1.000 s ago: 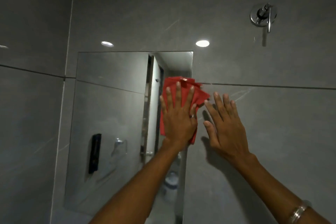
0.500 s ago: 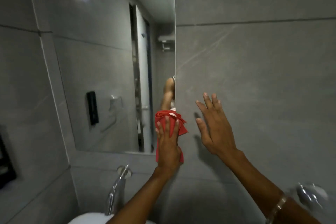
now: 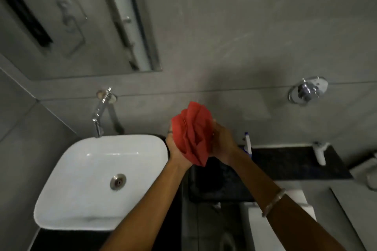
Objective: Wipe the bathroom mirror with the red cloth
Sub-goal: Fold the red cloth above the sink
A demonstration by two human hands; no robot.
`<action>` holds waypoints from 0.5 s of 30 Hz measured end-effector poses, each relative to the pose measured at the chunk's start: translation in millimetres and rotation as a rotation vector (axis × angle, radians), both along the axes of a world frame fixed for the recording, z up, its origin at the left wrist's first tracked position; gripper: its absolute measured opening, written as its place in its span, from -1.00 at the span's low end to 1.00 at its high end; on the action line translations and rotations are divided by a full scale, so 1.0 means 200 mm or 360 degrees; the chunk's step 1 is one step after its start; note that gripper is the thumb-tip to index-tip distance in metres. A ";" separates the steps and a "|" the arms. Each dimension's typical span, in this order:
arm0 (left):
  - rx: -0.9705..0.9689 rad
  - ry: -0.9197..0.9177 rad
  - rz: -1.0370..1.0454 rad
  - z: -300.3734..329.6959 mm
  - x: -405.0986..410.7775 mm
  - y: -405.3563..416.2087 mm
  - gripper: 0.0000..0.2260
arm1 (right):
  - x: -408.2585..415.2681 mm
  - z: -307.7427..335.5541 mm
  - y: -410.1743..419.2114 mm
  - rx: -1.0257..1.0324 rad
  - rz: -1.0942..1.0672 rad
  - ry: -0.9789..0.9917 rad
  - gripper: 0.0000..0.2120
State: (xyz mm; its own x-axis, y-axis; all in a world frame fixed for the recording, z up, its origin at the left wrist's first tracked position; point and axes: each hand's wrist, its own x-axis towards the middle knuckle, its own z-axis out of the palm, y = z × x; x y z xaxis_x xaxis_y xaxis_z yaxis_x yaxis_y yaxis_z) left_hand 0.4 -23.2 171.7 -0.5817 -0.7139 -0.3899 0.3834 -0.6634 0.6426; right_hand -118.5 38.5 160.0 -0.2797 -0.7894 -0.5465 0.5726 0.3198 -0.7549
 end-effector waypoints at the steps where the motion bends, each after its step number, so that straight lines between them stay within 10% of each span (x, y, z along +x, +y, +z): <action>1: 0.0083 -0.0034 0.0004 -0.07 -0.01 0.02 -0.40 | -0.02 -0.07 0.04 0.0012 0.0016 0.0038 -0.59; 15: 0.0034 -0.0983 -0.0603 -0.94 -0.24 -0.04 -0.65 | -0.27 -0.87 0.19 0.0340 0.0434 0.0690 -0.20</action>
